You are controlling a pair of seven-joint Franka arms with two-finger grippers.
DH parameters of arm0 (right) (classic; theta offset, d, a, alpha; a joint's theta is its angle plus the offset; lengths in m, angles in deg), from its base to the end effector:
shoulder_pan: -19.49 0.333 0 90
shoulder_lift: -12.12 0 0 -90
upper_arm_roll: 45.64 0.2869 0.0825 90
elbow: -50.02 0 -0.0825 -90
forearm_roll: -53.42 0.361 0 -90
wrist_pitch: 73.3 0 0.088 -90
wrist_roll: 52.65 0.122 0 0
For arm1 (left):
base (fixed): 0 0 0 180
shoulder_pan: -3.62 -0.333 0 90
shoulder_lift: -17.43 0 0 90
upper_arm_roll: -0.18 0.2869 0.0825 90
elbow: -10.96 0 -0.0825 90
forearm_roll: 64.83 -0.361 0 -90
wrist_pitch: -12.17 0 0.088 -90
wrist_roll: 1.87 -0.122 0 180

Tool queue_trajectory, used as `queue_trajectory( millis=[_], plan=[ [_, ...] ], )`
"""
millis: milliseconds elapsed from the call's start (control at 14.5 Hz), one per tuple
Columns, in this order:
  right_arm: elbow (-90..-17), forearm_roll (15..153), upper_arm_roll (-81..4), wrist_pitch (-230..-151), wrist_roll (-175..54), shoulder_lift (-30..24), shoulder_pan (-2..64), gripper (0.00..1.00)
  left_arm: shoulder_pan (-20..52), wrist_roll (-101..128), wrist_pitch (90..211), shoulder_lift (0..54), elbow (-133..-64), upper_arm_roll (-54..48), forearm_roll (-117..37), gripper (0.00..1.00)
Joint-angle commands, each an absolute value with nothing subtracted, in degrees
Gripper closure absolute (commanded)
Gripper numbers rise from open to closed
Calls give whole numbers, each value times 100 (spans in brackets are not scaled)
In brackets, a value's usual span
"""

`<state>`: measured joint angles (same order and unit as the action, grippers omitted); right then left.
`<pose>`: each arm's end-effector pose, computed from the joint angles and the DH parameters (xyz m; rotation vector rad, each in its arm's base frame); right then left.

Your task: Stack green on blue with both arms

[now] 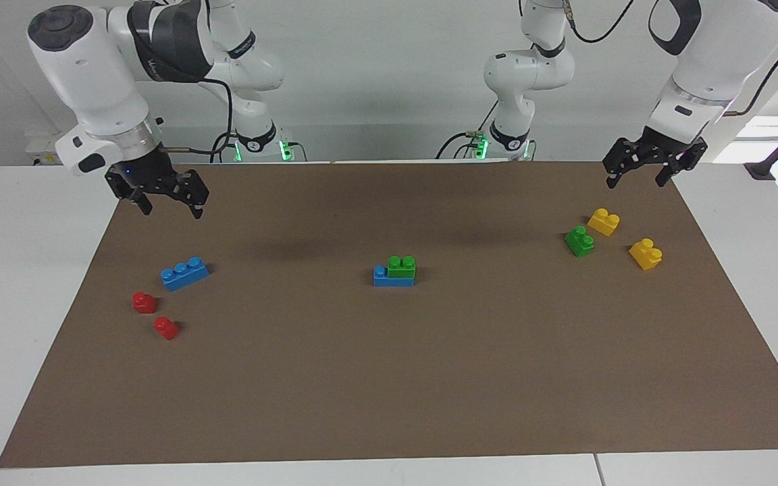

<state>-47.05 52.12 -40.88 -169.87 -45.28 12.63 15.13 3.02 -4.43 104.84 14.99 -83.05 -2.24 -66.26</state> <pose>0.5360 0.0014 0.5394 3.1129 -0.1855 0.0027 0.5235 -0.0141 0.5755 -3.1123 0.1204 -0.0296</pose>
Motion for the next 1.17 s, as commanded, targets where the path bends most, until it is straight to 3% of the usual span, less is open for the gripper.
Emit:
queue_trajectory(
  millis=[0, 1105],
  plan=[
    [-4771, 5184, -4037, -16840, -4553, 1457, 1369, 0, 327, -504, 10796, 1453, -8317, -202, -6536, 0],
    [-4569, 5228, -4037, -16594, -4615, 1440, 1307, 0, 344, -469, 10824, 1409, -8396, -202, -6448, 0]
  ],
)
